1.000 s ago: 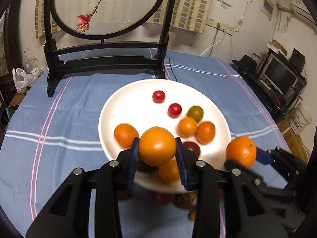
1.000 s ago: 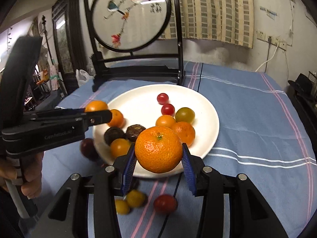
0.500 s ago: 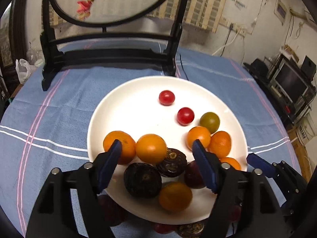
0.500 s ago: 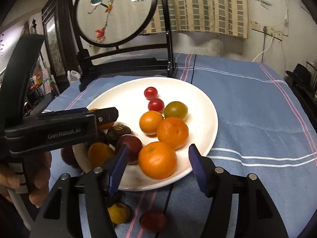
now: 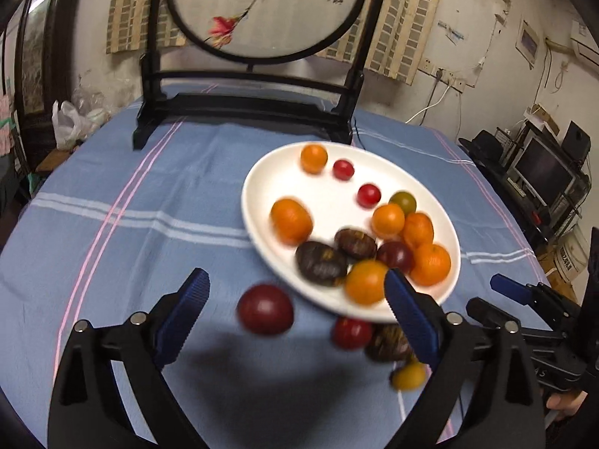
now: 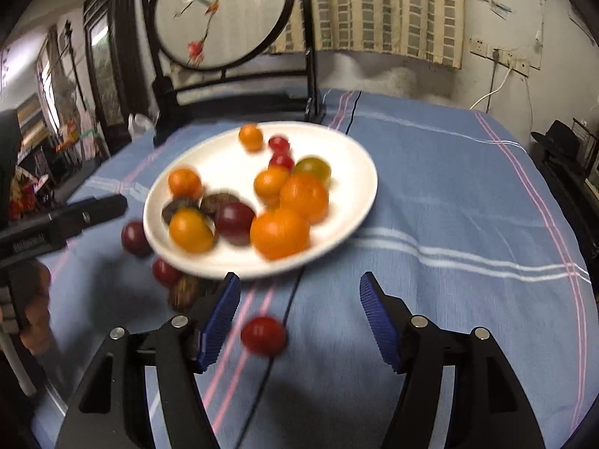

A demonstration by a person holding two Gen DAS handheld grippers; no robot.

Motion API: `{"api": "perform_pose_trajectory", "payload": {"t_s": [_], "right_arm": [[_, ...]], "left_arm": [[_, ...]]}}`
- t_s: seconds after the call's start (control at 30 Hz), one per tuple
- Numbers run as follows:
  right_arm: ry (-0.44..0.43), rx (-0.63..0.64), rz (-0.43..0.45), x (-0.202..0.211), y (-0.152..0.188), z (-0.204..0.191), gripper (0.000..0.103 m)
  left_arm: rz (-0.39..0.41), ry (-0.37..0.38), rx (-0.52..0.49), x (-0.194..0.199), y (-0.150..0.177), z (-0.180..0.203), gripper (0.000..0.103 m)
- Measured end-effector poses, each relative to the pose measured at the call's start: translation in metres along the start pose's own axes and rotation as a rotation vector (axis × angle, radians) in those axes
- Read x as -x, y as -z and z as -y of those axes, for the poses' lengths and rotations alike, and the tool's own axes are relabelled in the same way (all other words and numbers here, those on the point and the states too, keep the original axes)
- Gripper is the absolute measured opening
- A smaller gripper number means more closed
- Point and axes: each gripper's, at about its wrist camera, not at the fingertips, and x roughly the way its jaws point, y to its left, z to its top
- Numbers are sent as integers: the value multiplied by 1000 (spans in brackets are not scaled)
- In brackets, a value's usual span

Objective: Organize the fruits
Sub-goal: 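Grasp a red cherry tomato with the right tool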

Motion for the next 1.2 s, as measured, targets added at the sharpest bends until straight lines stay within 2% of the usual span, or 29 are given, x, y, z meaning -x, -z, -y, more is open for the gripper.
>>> {"api": "perform_pose_trajectory", "payload": {"t_s": [0.13,0.27,0.33,0.37,0.4,0.67,0.73,0.77,0.8,0.93,1.2], "right_arm": [[4,42,-15,7,19,-9,67],[11,66,-54,4,33,-17,67],[29,92,-76,2,37,-23,59],[38,105,-87,0,38,-26,52],[45,114,-100,-2,40,-28,50],[74,120,-136,-24,30,-34,49],[75,114,-135,-30,25,-36,43],[73,111,-134,-31,23,-36,33],[67,100,-131,-32,22,-36,31],[83,50,-104,-28,22,-32,31],[23,-34,-84,-14,25,-15,31]], "left_arm": [[9,1,39,7,20,-17,92],[-15,10,12,4,28,-20,92],[-13,11,-3,4,29,-20,92],[-11,9,-3,4,29,-20,92],[-11,3,-2,4,31,-21,92],[3,-75,-79,-1,31,-15,92],[-6,-80,-91,-4,31,-14,92],[-12,-77,-95,-5,32,-14,92],[-17,-75,-96,-5,32,-14,92],[-35,-69,-85,-9,32,-17,92],[-72,-96,-106,-17,36,-16,92]]}}
